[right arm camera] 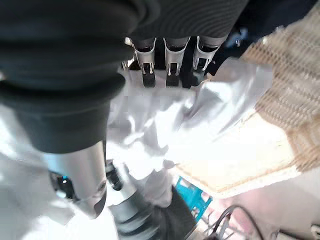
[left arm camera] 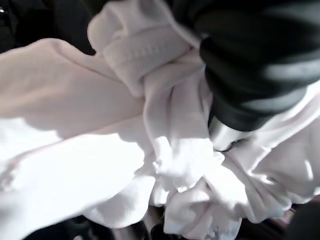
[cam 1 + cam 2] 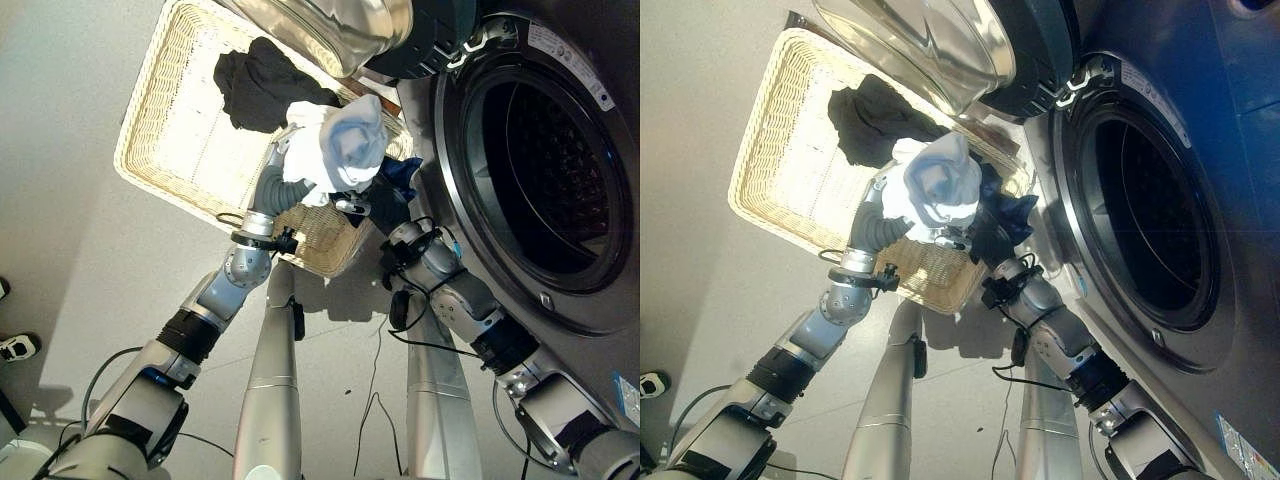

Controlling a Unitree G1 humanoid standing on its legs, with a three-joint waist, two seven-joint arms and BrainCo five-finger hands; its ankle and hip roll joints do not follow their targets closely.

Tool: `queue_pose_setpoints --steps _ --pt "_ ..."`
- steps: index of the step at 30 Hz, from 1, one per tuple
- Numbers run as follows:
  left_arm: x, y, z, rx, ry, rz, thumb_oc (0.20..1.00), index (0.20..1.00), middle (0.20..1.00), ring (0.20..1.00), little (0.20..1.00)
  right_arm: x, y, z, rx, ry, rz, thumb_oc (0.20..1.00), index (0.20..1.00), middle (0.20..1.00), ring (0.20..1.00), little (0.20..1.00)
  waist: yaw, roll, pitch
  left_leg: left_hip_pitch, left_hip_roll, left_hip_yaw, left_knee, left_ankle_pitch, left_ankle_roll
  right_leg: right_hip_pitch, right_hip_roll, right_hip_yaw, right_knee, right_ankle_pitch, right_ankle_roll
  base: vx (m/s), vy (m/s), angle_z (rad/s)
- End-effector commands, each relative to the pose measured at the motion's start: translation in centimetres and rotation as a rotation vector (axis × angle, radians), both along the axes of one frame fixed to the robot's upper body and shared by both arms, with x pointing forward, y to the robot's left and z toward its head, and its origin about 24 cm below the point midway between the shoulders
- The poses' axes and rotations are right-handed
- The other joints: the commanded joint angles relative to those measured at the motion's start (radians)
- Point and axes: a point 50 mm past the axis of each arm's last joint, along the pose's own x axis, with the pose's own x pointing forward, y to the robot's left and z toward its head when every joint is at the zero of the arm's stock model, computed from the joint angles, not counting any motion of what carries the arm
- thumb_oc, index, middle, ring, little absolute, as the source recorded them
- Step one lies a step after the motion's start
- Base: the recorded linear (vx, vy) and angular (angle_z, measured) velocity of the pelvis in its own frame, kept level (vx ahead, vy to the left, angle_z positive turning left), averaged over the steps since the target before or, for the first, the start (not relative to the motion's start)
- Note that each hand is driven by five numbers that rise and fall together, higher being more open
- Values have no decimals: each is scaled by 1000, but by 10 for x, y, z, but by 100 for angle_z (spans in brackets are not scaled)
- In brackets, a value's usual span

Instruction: Put the clothes into the washing machine.

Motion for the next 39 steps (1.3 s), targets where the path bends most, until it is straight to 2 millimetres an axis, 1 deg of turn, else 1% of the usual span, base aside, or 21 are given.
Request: queue_pose_setpoints --steps 1,6,11,16,19,26,30,33,38,39 --pt "-11 -13 34 -25 -168 -72 200 200 200 200 200 -21 22 22 96 -64 206 1000 1000 1000 1000 1000 3 -9 -10 1 -115 41 107 -105 72 85 55 -74 -346 275 74 0 0 0" --pt "-9 -16 31 -9 -142 -66 200 200 200 200 200 -30 28 30 164 -93 288 1000 1000 1000 1000 1000 4 -10 -10 -2 -116 42 108 -104 73 83 54 -78 -350 280 76 0 0 0" --pt "-7 -16 29 15 -135 -40 200 200 200 200 200 -35 30 38 228 -115 334 1000 1000 1000 1000 1000 1 -12 -10 -1 -116 44 111 -104 73 86 56 -78 -353 282 76 0 0 0" --pt "-5 -12 28 26 -142 -7 200 200 200 200 200 -37 29 42 277 -107 398 1000 1000 1000 1000 1000 1 -10 -10 6 -115 49 109 -105 71 91 55 -78 -355 282 76 0 0 0" --pt "-4 -6 27 63 -169 41 200 200 200 200 200 -37 25 42 330 -78 430 1000 1000 1000 1000 1000 1 -9 -10 5 -115 48 114 -107 69 91 51 -78 -353 282 79 0 0 0" --pt "-3 0 27 183 -242 131 200 200 200 200 200 -35 14 43 344 -92 376 1000 1000 1000 1000 1000 -6 -14 -10 7 -109 55 115 -109 66 93 53 -77 -356 285 81 0 0 0" --pt "-4 -4 26 307 -322 192 200 200 200 200 200 -38 15 42 345 -82 385 1000 1000 1000 1000 1000 -10 -17 -10 3 -106 59 111 -108 66 89 55 -77 -359 284 82 0 0 0" --pt "-4 -7 28 393 -372 216 200 200 200 200 200 -38 14 41 334 -81 355 1000 1000 1000 1000 1000 -13 -17 -10 5 -104 62 109 -107 65 91 55 -77 -361 286 83 0 0 0" --pt "-5 -10 32 448 -378 213 200 200 200 200 200 -37 11 41 323 -81 276 1000 1000 1000 1000 1000 -19 -16 -10 8 -100 70 107 -107 64 94 53 -76 -366 287 85 0 0 0" --pt "-5 -12 32 459 -379 206 200 200 200 200 200 -36 10 41 329 -78 264 507 507 507 507 507 -20 -16 -10 8 -99 72 106 -107 64 94 54 -75 -366 287 85 0 0 0"
